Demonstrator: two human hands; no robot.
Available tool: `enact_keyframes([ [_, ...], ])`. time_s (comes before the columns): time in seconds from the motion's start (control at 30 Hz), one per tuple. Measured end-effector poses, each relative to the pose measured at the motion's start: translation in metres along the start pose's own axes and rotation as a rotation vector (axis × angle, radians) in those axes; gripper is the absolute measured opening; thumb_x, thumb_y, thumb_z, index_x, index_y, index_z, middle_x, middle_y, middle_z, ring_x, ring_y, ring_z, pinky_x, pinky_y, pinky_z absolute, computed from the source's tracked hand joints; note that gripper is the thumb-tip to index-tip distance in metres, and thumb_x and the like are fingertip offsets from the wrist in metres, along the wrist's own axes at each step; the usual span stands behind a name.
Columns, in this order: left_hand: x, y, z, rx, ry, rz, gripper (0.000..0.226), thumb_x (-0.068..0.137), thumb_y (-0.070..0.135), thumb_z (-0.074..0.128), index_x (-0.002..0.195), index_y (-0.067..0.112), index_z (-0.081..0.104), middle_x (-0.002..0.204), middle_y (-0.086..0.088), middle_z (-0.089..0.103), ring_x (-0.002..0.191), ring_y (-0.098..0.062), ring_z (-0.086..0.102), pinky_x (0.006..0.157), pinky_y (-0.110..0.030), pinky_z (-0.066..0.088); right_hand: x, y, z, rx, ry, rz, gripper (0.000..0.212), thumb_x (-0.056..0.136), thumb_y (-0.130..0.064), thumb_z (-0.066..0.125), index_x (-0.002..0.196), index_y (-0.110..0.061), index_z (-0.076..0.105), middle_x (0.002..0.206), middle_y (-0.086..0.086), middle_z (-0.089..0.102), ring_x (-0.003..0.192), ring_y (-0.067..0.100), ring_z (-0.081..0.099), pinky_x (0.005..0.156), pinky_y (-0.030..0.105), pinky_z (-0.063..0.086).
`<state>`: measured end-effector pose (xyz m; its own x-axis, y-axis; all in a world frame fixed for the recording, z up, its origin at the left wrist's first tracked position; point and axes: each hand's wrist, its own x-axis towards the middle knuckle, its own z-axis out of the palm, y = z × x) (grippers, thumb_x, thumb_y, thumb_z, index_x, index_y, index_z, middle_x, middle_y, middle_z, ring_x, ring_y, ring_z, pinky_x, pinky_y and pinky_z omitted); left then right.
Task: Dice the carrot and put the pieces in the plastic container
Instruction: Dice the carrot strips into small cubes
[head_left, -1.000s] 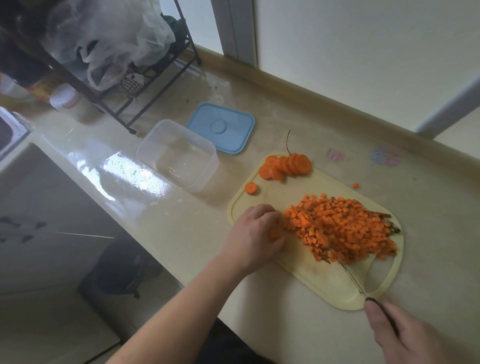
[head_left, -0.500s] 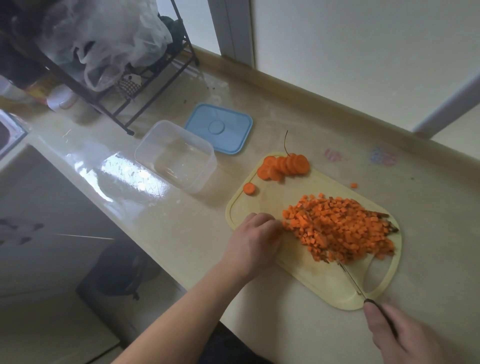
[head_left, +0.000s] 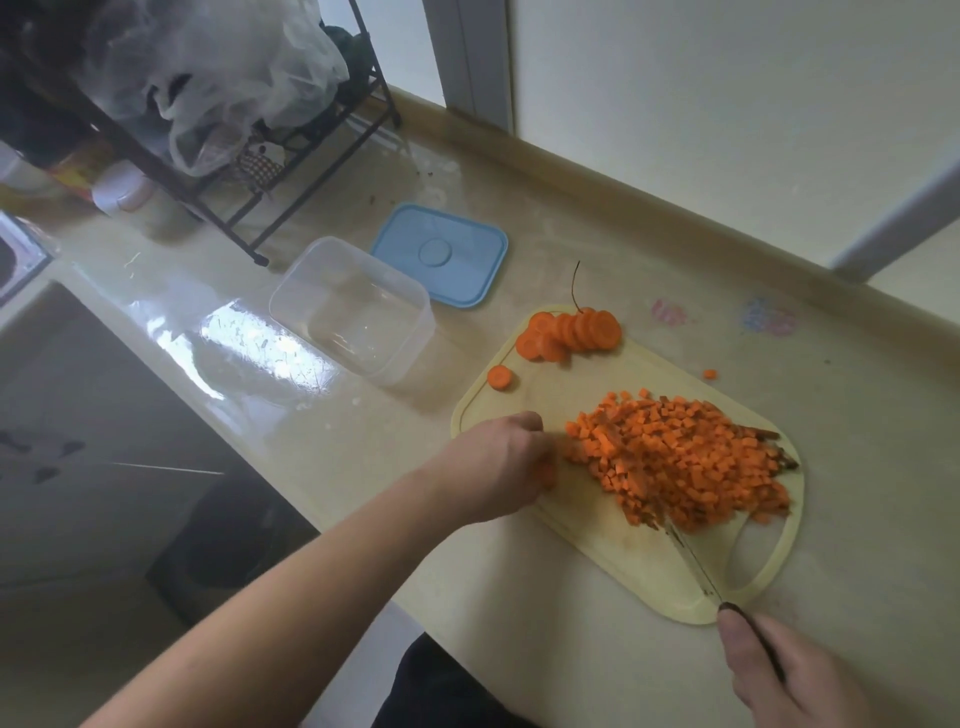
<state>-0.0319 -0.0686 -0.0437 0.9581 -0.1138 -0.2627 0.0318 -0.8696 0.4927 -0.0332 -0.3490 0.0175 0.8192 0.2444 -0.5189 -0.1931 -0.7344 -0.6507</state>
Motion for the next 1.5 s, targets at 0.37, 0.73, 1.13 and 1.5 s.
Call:
enact_keyframes([
  [0.37,-0.028,0.014,0.037,-0.237,0.435,-0.417,0.016,0.086,0.024,0.075,0.098,0.013,0.076,0.094,-0.001,0.066,0.081,-0.023,0.065,0.075,-0.036,0.055,0.026,-0.003,0.04,-0.002,-0.18,-0.028,0.042,0.094,-0.041,0.049,0.061,-0.015,0.052,0.048,-0.002,0.055,0.047,0.006,0.049,0.055,0.023,0.038],
  [0.73,-0.021,0.018,0.04,-0.381,0.422,-0.393,0.027,0.084,0.013,0.075,0.11,0.013,0.074,0.102,0.0,0.063,0.083,-0.018,0.062,0.082,-0.036,0.054,0.032,-0.01,0.033,-0.051,-0.183,-0.044,0.049,0.089,-0.05,0.042,0.065,-0.01,0.054,0.047,-0.003,0.051,0.047,0.006,0.048,0.058,0.031,0.042],
  [1.13,-0.021,0.015,0.058,-0.051,0.726,0.205,0.007,0.087,0.001,0.077,0.093,0.005,0.074,0.101,-0.007,0.07,0.084,-0.027,0.061,0.074,-0.033,0.05,0.022,-0.013,0.026,0.431,-0.324,0.277,0.058,0.085,-0.061,0.047,0.068,-0.006,0.048,0.048,0.008,0.032,0.036,0.009,0.02,0.038,0.012,0.014],
  [1.5,-0.031,0.007,0.073,-0.103,0.753,0.227,0.011,0.085,-0.002,0.074,0.094,0.005,0.073,0.102,-0.008,0.066,0.088,-0.029,0.062,0.077,-0.038,0.051,0.016,-0.002,0.018,0.603,-0.32,0.329,0.066,0.074,-0.072,0.062,0.065,-0.008,0.048,0.048,0.01,0.028,0.038,0.006,0.017,0.04,0.009,0.015],
])
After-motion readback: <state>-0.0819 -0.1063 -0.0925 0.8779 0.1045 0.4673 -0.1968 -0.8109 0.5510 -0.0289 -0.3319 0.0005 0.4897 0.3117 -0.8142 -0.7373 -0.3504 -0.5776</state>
